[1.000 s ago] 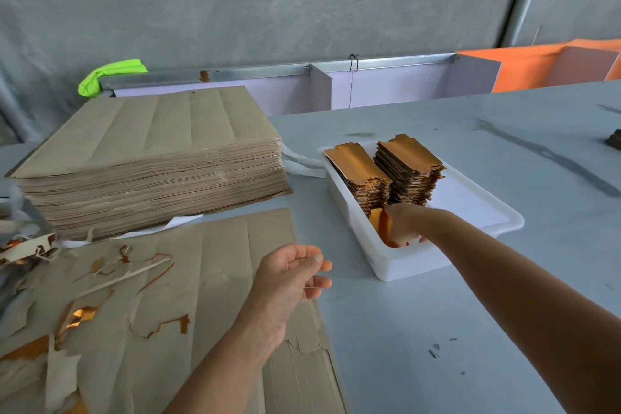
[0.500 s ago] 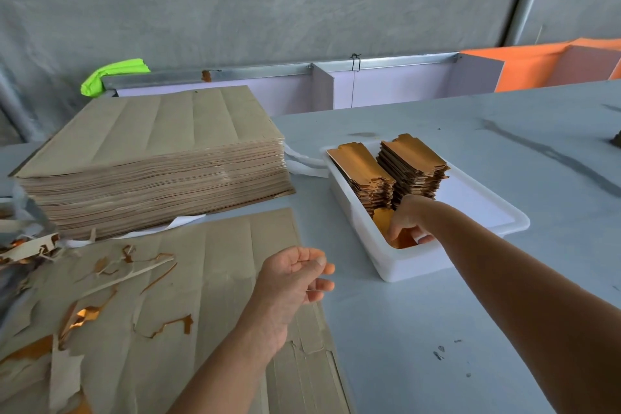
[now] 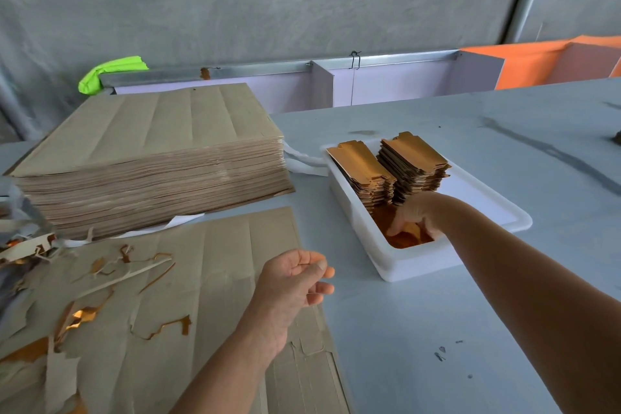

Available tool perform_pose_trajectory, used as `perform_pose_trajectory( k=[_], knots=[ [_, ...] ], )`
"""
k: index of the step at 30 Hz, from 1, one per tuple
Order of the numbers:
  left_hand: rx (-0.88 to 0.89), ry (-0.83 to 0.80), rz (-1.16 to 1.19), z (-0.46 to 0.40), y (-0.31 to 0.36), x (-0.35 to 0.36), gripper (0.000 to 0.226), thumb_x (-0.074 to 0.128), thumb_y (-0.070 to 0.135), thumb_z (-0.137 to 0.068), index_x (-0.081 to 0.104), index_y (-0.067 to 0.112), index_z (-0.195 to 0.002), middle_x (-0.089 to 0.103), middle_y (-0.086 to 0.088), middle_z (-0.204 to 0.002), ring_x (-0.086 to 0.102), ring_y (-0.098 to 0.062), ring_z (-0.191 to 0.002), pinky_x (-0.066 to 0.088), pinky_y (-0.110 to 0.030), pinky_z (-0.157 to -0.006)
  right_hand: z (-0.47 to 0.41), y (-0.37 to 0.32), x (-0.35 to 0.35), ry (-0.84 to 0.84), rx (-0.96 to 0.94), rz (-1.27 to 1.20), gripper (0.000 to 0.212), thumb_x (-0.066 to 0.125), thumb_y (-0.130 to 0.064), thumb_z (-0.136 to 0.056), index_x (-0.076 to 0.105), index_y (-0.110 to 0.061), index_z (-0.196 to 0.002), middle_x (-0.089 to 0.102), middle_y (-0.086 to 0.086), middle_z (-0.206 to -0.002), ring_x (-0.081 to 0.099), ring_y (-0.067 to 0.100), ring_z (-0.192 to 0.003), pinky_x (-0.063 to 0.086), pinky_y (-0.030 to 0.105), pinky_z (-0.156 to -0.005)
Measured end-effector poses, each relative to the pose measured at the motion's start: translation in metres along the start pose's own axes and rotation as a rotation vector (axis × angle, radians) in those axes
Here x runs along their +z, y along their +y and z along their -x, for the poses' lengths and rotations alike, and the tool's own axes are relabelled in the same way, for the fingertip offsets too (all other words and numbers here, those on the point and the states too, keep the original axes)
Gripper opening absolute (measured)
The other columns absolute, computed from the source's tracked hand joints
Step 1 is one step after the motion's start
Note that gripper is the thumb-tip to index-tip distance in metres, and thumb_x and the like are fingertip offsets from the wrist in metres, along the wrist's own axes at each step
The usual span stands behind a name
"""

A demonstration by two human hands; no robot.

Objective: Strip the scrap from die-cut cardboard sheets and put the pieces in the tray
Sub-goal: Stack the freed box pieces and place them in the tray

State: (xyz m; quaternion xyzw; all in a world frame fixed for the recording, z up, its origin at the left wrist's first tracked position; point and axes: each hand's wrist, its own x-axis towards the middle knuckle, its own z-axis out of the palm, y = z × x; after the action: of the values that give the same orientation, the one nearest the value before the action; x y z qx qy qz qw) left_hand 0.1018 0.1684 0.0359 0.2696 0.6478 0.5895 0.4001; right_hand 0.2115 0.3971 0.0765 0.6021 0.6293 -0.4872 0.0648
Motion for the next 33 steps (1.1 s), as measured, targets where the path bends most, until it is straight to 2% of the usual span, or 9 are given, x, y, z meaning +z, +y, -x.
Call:
perform_pose_trajectory(
  k=[3, 5, 9, 13, 19, 23, 26, 30, 33],
  knots=[
    [0.007, -0.003, -0.005, 0.002, 0.000, 0.002, 0.009, 0.061, 0.013, -0.090, 0.065, 0.011, -0.098, 0.074, -0.002, -0.084, 0.069, -0.016, -0.070, 0.053, -0.024, -0.063, 0.007, 0.000, -0.007, -0.004, 0.020, -0.037, 0.020, 0.067, 0.003, -0.082, 0.055, -0.002, -0.097, 0.057, 0.017, -0.084, 0.053, 0.026, -0.071, 0.050, 0.026, -0.048],
    [0.014, -0.004, -0.010, 0.003, 0.000, 0.003, 0.008, 0.061, 0.013, -0.090, 0.065, 0.011, -0.097, 0.074, -0.001, -0.083, 0.069, -0.016, -0.069, 0.054, -0.024, -0.063, 0.010, 0.000, -0.011, -0.012, 0.040, -0.056, 0.013, 0.065, 0.003, -0.083, 0.054, -0.001, -0.085, 0.057, 0.016, -0.079, 0.051, 0.023, -0.066, 0.048, 0.021, -0.041],
    [0.030, -0.008, -0.025, 0.005, 0.002, 0.005, 0.009, 0.062, 0.013, -0.090, 0.065, 0.011, -0.098, 0.074, -0.001, -0.083, 0.070, -0.016, -0.071, 0.053, -0.024, -0.064, 0.020, 0.000, -0.025, 0.001, 0.049, -0.043, 0.016, 0.066, 0.006, -0.081, 0.056, -0.004, -0.089, 0.054, 0.018, -0.086, 0.051, 0.025, -0.070, 0.048, 0.024, -0.039],
    [0.076, -0.008, -0.053, 0.008, 0.008, 0.009, 0.008, 0.063, 0.014, -0.090, 0.065, 0.013, -0.097, 0.074, -0.001, -0.084, 0.069, -0.014, -0.070, 0.054, -0.023, -0.065, 0.026, 0.003, -0.044, 0.090, 0.024, 0.018, 0.024, 0.069, 0.005, -0.080, 0.055, -0.004, -0.097, 0.054, 0.018, -0.090, 0.053, 0.027, -0.074, 0.049, 0.025, -0.043],
    [0.228, 0.021, -0.137, -0.007, 0.032, 0.031, 0.008, 0.063, 0.017, -0.089, 0.060, 0.021, -0.095, 0.069, 0.001, -0.090, 0.067, -0.009, -0.071, 0.050, -0.018, -0.059, 0.032, 0.012, -0.064, 0.118, -0.083, -0.043, 0.061, 0.074, 0.001, -0.076, 0.044, -0.006, -0.129, 0.055, 0.020, -0.117, 0.056, 0.035, -0.097, 0.045, 0.040, -0.082],
    [0.322, 0.029, -0.225, -0.027, 0.050, 0.054, 0.017, 0.062, 0.024, -0.090, 0.058, 0.021, -0.106, 0.064, 0.002, -0.102, 0.065, -0.016, -0.092, 0.056, -0.031, -0.076, 0.034, 0.018, -0.068, 0.046, -0.154, -0.084, 0.072, 0.075, -0.001, -0.076, 0.039, -0.010, -0.137, 0.054, 0.019, -0.123, 0.055, 0.038, -0.105, 0.043, 0.044, -0.087],
    [0.323, 0.027, -0.337, -0.046, 0.064, 0.070, 0.033, 0.057, 0.033, -0.092, 0.051, 0.018, -0.122, 0.058, 0.001, -0.113, 0.060, -0.018, -0.101, 0.051, -0.038, -0.090, 0.037, 0.014, -0.068, -0.034, -0.263, -0.078, 0.066, 0.073, -0.004, -0.078, 0.042, -0.014, -0.135, 0.052, 0.015, -0.128, 0.052, 0.039, -0.111, 0.046, 0.046, -0.085],
    [0.260, -0.011, -0.367, -0.070, 0.082, 0.088, 0.012, 0.052, 0.039, -0.094, 0.046, 0.029, -0.094, 0.057, 0.004, -0.096, 0.060, -0.023, -0.099, 0.053, -0.043, -0.088, 0.040, -0.005, -0.067, -0.139, -0.403, 0.065, 0.049, 0.072, -0.008, -0.079, 0.051, -0.024, -0.120, 0.058, 0.005, -0.120, 0.056, 0.032, -0.105, 0.045, 0.050, -0.095],
    [0.138, -0.040, -0.300, -0.088, 0.086, 0.094, 0.029, 0.058, 0.032, -0.092, 0.049, 0.019, -0.116, 0.061, -0.003, -0.109, 0.060, -0.020, -0.098, 0.055, -0.041, -0.085, 0.035, -0.016, -0.065, -0.201, -0.474, 0.155, 0.039, 0.073, -0.012, -0.079, 0.057, -0.030, -0.110, 0.063, -0.002, -0.115, 0.060, 0.026, -0.103, 0.050, 0.043, -0.089]
  ],
)
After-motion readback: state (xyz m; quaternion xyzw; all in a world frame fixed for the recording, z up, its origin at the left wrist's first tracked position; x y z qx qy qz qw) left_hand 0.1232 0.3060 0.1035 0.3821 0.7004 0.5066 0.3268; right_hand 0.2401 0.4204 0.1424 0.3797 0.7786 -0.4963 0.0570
